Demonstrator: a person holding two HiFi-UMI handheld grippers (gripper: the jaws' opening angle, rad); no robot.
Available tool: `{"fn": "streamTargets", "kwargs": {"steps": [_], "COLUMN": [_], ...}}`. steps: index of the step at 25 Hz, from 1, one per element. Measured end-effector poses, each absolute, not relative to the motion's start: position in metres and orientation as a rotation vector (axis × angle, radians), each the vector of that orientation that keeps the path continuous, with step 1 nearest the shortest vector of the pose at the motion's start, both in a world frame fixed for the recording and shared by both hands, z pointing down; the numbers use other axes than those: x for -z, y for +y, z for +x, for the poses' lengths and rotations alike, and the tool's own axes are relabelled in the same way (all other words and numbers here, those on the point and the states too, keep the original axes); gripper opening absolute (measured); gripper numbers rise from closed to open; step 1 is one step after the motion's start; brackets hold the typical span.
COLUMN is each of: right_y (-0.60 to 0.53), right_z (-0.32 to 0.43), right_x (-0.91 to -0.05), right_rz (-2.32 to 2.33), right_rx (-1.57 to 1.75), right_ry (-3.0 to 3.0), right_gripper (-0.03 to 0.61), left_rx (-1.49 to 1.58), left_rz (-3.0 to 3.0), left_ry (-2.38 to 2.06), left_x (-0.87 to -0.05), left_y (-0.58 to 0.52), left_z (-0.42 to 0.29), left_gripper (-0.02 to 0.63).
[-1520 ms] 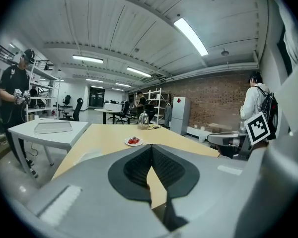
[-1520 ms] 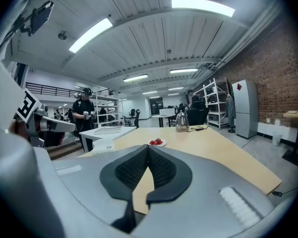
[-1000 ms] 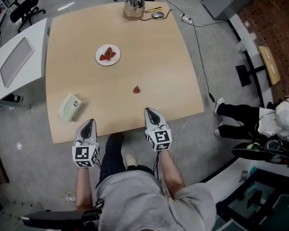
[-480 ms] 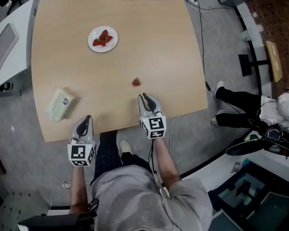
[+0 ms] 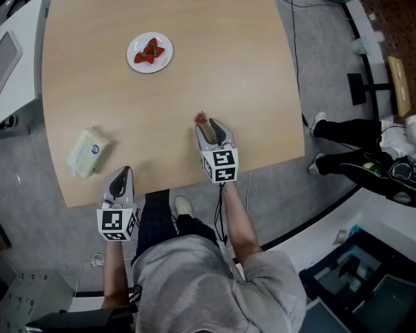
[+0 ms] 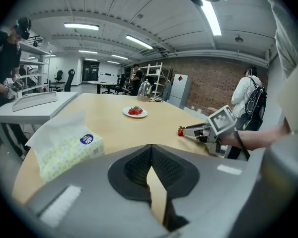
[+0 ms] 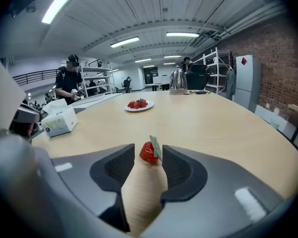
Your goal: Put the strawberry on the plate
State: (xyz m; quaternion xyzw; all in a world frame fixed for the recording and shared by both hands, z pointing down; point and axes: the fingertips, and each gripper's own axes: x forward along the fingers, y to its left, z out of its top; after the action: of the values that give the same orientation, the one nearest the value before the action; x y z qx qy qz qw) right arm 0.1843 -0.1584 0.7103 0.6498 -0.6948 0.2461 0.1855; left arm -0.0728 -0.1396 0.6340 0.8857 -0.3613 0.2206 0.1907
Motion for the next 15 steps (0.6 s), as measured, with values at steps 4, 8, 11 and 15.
{"fn": "streamTargets", "kwargs": {"steps": [4,8,11,15], "right_y": [-0.168,-0.175,-0.178,-0.178], "right_z": [0.185,0.186,0.186,0.186], "right_x": [-0.718,-0.723,-0.727,-0.729], "right_rz": [1.801,1.775,1.749,1.745], "right_rx": [-0.718,-0.719,-0.709,-0.706], "right_ry": [-1.927,-1.897,-1.868,-1.858], "right_gripper": [0.196,0.195,0.174,0.163], "left_rx": [-0.621,-0.626,-0.626,-0.626], "left_rz": [2.466,2.452,2.444,2.439], "left_ry": [-1.017,-1.033,-1.046,-1.048], "left_x": [-0.639,-0.641,-0.642,-0.644], "left_y": [-0.139,-0.142,-0.145,-0.146], "left_z": [-0.076,-0.08,-0.083,-0.083], "left_gripper": [0.02,0.02,0.02,0.02]}}
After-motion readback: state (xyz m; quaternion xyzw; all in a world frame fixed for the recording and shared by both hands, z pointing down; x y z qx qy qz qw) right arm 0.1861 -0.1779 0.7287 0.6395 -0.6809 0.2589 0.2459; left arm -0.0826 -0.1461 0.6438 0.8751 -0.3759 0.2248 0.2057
